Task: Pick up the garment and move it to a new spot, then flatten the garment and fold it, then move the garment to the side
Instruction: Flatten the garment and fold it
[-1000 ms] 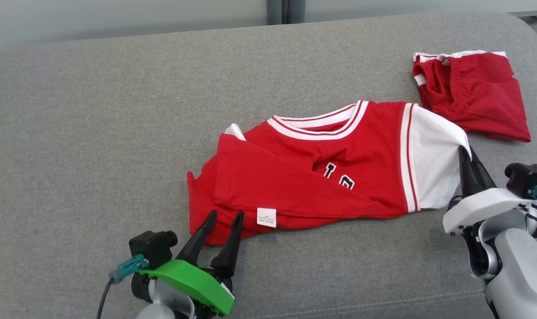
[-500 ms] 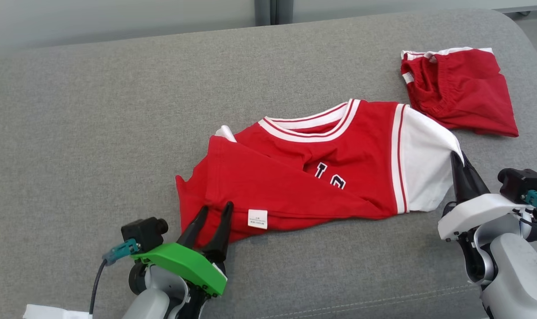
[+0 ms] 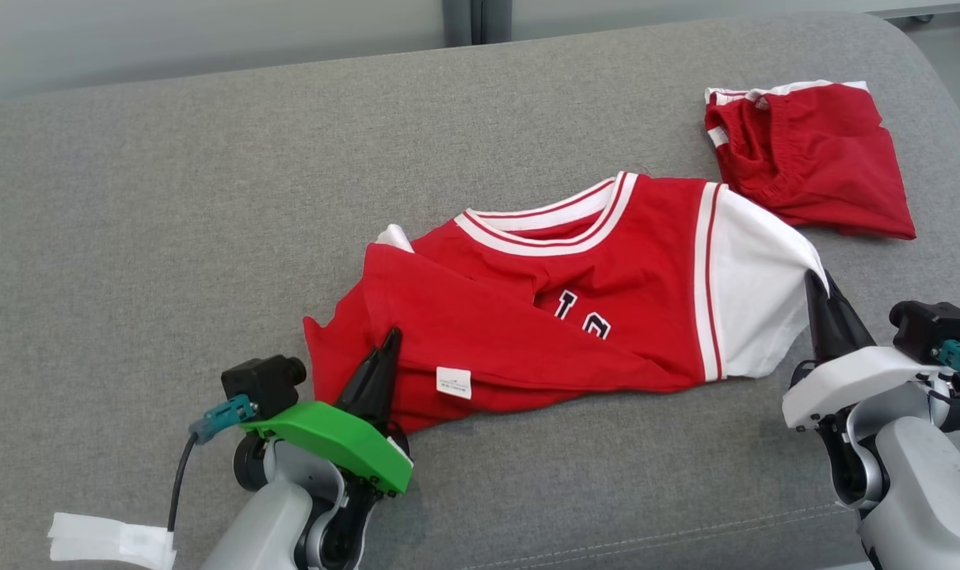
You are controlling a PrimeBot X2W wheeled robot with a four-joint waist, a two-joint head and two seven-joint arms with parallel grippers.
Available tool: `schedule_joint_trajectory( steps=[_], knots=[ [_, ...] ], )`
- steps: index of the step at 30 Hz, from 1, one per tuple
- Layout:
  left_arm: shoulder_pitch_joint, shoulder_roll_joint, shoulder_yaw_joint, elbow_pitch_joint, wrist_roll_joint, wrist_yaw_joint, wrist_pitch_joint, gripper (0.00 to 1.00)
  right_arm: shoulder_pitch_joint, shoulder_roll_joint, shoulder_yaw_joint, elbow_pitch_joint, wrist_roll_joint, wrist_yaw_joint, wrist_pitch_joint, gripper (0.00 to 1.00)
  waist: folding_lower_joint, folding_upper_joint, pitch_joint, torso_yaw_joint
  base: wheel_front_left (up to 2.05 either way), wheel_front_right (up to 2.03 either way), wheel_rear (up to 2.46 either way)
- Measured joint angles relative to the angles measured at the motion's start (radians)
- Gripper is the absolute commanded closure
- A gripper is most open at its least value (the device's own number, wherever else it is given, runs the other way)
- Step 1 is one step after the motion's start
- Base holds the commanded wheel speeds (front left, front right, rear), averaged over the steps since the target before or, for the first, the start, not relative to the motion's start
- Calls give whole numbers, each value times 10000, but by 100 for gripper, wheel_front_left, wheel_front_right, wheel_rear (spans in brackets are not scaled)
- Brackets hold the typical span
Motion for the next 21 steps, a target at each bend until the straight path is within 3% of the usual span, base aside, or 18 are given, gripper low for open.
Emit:
schedule_joint_trajectory(
  steps=[1, 8, 13, 21],
  knots=[
    [-42, 0, -2, 8, 46, 0, -63, 100, 0, 0, -13, -8, 0, 0, 0, 100, 0, 0, 2, -2, 0, 0, 0],
    [-105, -4, 10, -48, 314, -2, -468, 100, 2, 0, -113, -203, -27, 2, 0, 100, 0, 0, -11, 49, 0, 0, 0],
    [-420, -15, 773, -838, 295, -44, -895, 100, -92, 174, -662, -1327, 6, 109, -4, 100, 0, 0, -154, 181, 0, 0, 0],
    [-431, 151, 2092, -2608, 345, -153, -1003, 100, -627, 408, -1369, -3618, 339, 807, -33, 100, 0, 0, -547, 317, 0, 0, 0]
  ],
)
